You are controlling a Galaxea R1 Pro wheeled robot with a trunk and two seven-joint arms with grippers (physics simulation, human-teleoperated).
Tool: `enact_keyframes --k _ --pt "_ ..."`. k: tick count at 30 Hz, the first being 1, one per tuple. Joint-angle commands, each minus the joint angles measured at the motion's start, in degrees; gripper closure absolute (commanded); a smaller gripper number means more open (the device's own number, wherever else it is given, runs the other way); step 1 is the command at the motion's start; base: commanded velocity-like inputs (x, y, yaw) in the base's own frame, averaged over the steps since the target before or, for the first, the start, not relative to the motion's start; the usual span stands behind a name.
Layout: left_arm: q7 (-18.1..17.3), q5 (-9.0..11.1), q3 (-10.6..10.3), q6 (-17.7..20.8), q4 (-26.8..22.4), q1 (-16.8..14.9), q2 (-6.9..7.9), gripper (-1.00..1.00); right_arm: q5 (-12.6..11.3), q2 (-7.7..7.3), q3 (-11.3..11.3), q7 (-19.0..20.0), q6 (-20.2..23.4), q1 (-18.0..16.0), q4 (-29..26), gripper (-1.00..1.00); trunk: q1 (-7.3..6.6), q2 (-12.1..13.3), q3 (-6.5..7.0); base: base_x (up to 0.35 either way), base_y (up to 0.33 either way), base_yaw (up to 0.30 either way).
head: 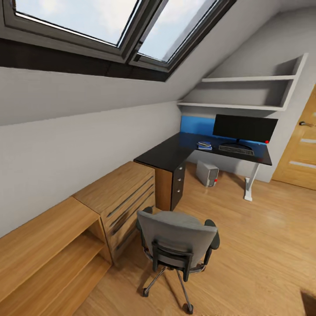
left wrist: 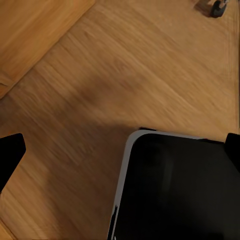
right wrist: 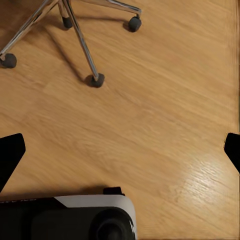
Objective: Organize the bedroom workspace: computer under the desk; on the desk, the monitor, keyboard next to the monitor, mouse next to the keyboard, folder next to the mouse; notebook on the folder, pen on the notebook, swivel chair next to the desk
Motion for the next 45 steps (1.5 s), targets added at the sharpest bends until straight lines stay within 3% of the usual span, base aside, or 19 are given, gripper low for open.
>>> enact_keyframes --k 1,23,45 --pt "0.4 -0.4 0.1 -0.1 -0.1 0.0 -0.01 -1.0 -0.5 0.03 0.5 -0.1 -0.2 -0.1 0.1 -1.0 0.04 -0.1 -0.15 0.0 0.0 -0.272" --pt "0.4 -0.3 0.1 -0.4 -0.1 0.0 0.08 -1.0 -0.5 0.03 0.5 -0.1 -0.2 -0.1 0.1 -1.0 0.04 -0.1 -1.37 0.055 0.162 -0.252" --pt "0.4 -0.3 0.1 -0.5 -0.1 0.0 0.16 -1.0 -0.5 0.03 0.5 -0.1 -0.1 -0.1 0.1 -1.0 0.04 -0.1 -2.69 -0.034 0.192 -0.243"
